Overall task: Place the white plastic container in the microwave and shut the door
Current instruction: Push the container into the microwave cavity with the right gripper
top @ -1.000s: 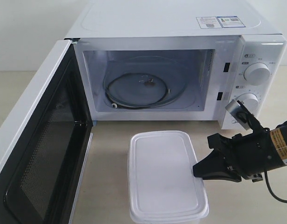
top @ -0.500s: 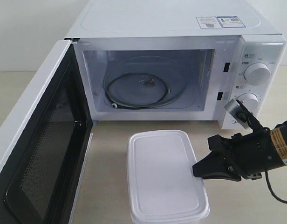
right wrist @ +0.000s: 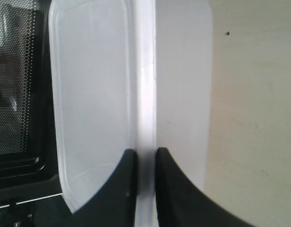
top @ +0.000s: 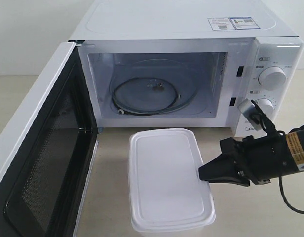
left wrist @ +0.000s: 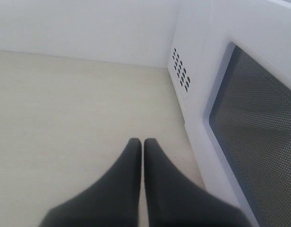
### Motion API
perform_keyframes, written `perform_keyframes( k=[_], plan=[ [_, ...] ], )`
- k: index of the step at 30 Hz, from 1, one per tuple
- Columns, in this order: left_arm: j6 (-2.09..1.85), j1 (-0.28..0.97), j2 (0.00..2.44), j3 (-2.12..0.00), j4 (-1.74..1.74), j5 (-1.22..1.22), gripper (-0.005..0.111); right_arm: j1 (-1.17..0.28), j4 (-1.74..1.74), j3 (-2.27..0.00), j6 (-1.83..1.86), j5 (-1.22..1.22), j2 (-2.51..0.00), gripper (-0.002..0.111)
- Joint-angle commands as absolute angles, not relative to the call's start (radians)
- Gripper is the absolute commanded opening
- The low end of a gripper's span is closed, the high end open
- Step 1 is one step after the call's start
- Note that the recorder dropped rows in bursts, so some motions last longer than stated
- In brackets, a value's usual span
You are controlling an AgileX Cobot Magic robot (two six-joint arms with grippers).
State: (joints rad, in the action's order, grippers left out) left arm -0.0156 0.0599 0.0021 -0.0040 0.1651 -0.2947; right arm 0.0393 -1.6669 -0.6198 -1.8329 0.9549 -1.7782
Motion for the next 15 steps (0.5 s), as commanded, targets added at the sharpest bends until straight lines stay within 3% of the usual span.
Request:
perform_keyframes(
  k=[1,15],
  plan=[
    [-0.018,0.056,0.0,0.0,0.175,-0.293,0.004,0.038,-1.623,-0.618,-1.798,1.003,-1.777,0.0],
    [-0.018,0.056,0.0,0.0,0.175,-0.293,0.004,0.036,-1.392,-0.617,-1.716,1.122,-1.777,0.0]
  ],
)
